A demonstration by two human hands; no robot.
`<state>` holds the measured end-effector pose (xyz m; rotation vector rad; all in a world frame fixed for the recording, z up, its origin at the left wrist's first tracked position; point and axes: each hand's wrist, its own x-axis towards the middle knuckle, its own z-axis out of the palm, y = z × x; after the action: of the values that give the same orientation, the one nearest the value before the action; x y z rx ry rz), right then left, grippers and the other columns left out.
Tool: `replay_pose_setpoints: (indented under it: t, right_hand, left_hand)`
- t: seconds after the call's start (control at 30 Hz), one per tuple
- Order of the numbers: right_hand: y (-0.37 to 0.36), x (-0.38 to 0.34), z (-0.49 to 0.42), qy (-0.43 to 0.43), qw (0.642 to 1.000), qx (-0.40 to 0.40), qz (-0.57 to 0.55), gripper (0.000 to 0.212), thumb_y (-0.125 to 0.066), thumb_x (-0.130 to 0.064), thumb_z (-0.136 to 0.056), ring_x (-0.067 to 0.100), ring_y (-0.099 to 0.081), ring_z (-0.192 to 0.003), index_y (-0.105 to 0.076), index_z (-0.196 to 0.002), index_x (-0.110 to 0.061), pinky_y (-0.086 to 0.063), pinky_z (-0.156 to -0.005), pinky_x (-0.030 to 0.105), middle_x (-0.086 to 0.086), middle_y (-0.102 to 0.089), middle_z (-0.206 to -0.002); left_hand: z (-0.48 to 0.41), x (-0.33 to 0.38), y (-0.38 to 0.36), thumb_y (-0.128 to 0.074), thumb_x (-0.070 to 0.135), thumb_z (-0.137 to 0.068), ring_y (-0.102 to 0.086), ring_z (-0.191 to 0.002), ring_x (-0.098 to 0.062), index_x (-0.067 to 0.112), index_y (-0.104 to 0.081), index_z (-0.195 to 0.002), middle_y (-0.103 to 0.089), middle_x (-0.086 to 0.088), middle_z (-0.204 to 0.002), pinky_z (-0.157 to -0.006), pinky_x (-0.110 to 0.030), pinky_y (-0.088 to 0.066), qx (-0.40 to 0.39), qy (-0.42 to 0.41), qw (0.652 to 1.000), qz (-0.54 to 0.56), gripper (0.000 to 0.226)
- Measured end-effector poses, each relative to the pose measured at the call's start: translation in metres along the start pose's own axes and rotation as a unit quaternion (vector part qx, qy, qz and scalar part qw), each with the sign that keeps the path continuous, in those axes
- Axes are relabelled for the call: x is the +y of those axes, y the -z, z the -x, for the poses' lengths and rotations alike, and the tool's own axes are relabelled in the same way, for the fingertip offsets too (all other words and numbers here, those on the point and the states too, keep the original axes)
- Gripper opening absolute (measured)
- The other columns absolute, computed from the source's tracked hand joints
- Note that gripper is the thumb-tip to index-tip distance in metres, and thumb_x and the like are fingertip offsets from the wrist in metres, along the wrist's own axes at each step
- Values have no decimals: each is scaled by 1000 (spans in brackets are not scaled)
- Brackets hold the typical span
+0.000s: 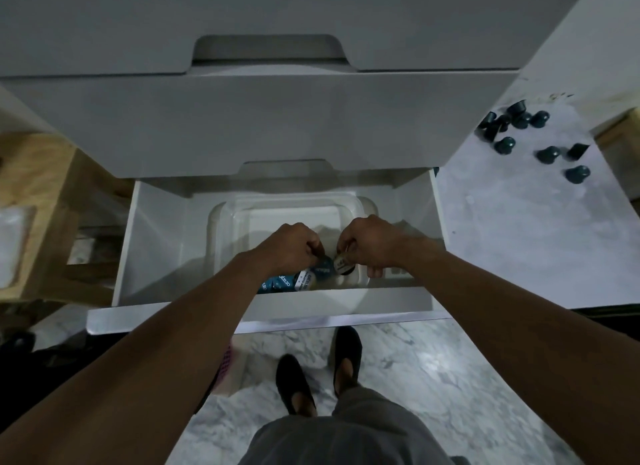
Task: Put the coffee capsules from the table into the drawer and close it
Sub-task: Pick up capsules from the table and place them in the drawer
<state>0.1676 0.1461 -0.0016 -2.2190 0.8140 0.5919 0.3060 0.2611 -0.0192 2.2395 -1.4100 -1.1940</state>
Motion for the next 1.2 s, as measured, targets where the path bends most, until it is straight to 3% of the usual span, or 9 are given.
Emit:
replay_pose_setpoints:
  t: [0.17,0.23,0.3,0.5,0.63,0.77,0.9,1.03,1.2]
  right_hand:
    - [-3,3,1,22,998,-32,47,17,-66,-13,-86,4,-60,-41,-73,-102,-13,-52,-52,15,7,-74,-87]
    - [-6,2,1,33,996,-35,81,18,-65,-14,-85,5,-58,-53,-75,-101,-14,-53,-68,23,3,-73,-90]
    - [-9,2,1,31,994,-38,93,18,-65,-14,-84,13,-58,-63,-75,-99,-15,-52,-73,26,3,-72,-90]
    - [-16,1,-5,18,992,-28,122,15,-64,-13,-78,21,-62,-60,-72,-88,-6,-58,-68,34,12,-68,-71]
    - [-16,-3,-8,38,988,-30,149,14,-66,-18,-81,23,-55,-69,-62,-89,-7,-47,-61,29,4,-51,-66]
    - [-14,-1,-8,62,985,-21,157,20,-67,-20,-81,25,-58,-70,-64,-92,-4,-53,-70,32,8,-55,-73]
    - [-7,4,-3,84,991,26,103,17,-59,-16,-84,23,-69,-62,-70,-93,-8,-60,-70,32,12,-70,-80]
    - [1,5,14,99,981,139,97,22,-55,-19,-88,26,-63,-93,-71,-101,-12,-51,-82,32,9,-69,-104]
    - [11,10,61,69,957,272,69,21,-52,-20,-88,29,-64,-86,-68,-96,-10,-54,-78,36,11,-70,-98]
  left_hand:
    - [0,7,-7,-66,7,-83,-57,-83,-10,18,-72,-105,-69,1,-105,-63,-11,-39,-38,-14,998,-37,25]
    - [0,7,-8,-67,10,-83,-56,-83,-11,18,-72,-105,-68,0,-106,-65,-14,-39,-54,-11,997,-48,24]
    - [1,8,-9,-66,11,-83,-53,-82,-13,16,-71,-105,-66,-2,-105,-65,-17,-38,-56,-10,996,-66,23]
    - [6,11,-8,-67,12,-83,-51,-79,-15,10,-70,-98,-55,1,-83,-66,-20,-37,-38,5,995,-88,15]
    - [9,11,-10,-66,11,-81,-57,-85,-22,11,-69,-100,-63,-4,-94,-68,-24,-40,-31,27,994,-97,19]
    - [13,12,-11,-68,15,-82,-60,-92,-21,17,-70,-105,-65,-2,-101,-72,-25,-44,-13,42,996,-82,23]
    - [17,13,-6,-65,11,-82,-63,-95,-22,18,-69,-108,-66,-5,-111,-84,-31,-53,53,68,994,-60,27]
    - [25,22,-1,-67,22,-83,-61,-99,-21,20,-68,-105,-64,-6,-113,-90,-31,-50,127,76,986,-82,21]
    - [49,57,-2,-59,32,-86,-59,-107,-28,20,-63,-112,-64,-8,-117,-92,-39,-50,264,37,952,-149,29]
